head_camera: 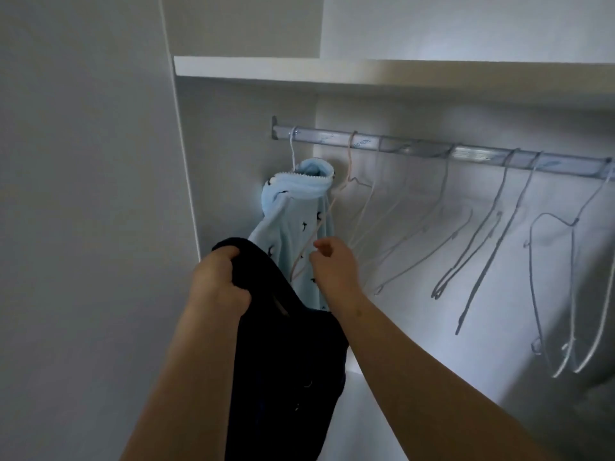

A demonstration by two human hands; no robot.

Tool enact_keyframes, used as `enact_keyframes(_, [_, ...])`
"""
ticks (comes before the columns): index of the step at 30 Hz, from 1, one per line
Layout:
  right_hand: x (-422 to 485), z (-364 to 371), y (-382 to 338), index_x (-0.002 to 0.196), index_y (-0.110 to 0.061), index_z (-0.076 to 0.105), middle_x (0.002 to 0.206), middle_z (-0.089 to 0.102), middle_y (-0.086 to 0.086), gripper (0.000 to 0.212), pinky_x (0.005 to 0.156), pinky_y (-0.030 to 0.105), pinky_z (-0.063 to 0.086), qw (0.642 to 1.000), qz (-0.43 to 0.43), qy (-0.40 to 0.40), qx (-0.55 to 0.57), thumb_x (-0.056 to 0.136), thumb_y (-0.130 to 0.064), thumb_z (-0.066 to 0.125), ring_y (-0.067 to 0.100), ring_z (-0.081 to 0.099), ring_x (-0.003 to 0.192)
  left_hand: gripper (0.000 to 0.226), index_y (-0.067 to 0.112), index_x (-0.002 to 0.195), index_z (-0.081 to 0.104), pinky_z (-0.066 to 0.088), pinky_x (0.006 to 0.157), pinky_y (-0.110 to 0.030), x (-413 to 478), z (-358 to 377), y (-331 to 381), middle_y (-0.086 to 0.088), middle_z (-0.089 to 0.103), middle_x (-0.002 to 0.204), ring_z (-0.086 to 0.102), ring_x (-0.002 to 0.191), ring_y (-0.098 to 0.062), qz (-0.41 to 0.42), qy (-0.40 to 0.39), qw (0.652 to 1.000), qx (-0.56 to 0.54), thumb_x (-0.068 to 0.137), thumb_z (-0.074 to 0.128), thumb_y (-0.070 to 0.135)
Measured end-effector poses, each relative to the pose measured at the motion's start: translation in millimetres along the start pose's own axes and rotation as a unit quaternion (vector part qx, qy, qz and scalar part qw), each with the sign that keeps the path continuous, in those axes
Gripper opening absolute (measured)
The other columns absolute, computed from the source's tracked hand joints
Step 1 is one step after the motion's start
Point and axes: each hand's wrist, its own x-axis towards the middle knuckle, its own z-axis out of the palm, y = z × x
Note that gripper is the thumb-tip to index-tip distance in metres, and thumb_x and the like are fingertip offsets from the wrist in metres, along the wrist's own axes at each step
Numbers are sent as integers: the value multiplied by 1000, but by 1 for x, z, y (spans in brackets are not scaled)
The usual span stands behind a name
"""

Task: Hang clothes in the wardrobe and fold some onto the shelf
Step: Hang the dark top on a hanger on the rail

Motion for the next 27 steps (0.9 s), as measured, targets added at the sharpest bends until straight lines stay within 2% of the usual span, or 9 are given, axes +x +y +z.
enact_keyframes(3, [21,15,-4,132,-11,42,123,54,11,45,93,43,48,998,59,-7,21,88,-16,51,27,54,106,40,-1,134,42,44,82,-25,10,1,9,-7,56,88,46,62,-15,52,16,999,7,95,43,6])
enact_keyframes(6, [42,28,-5,145,-11,20,129,47,14,67,94,44,46,987,123,3,101,87,-16,54,30,50,113,36,-1,130,47,46,65,-18,18,-1,17,-20,61,105,45,58,-14,32,-2,999,24,95,42,4])
enact_keyframes(9, [59,37,-12,145,-11,19,104,48,10,66,66,31,46,953,194,-9,234,89,-13,54,22,53,82,14,-1,95,56,50,40,-23,29,-4,23,-13,60,61,58,50,-21,-31,-12,999,-12,93,47,9])
enact_keyframes(12, [71,44,-17,125,-9,40,85,49,8,34,47,22,41,933,198,25,300,91,-4,45,15,48,58,16,2,81,56,45,32,-20,40,-5,29,-9,55,41,55,33,-18,-31,-24,999,-14,93,46,7])
enact_keyframes(14, [79,49,-20,89,-12,44,69,44,5,15,34,13,27,940,164,82,289,90,-1,35,9,36,41,21,3,109,59,48,42,-20,49,-3,34,-9,52,51,51,40,-17,-35,-32,999,-11,94,47,7])
enact_keyframes(16, [85,51,-23,69,-17,34,59,34,2,28,31,11,19,942,147,111,281,90,0,28,5,25,30,26,1,116,58,48,44,-18,58,-1,40,-8,52,60,52,48,-16,-43,-32,999,-2,93,49,8])
enact_keyframes(18, [87,52,-25,64,-17,31,55,30,1,31,33,12,17,950,121,112,264,88,2,28,6,21,30,16,-1,102,60,47,40,-20,65,1,41,-11,58,65,57,55,-20,-42,-45,998,22,92,49,7])
enact_keyframes(23, [78,56,-23,77,-15,48,56,39,1,19,35,12,24,966,74,107,226,91,-6,41,8,31,38,41,-1,135,42,40,99,-37,81,12,39,-19,45,139,48,124,-33,-26,-61,995,71,94,42,5])
enact_keyframes(27, [62,64,-4,78,-18,52,59,43,2,13,36,14,27,974,56,115,185,89,-12,51,10,35,44,47,7,142,33,40,93,-15,88,12,29,-10,46,140,64,92,-18,-93,-132,987,16,95,41,9])
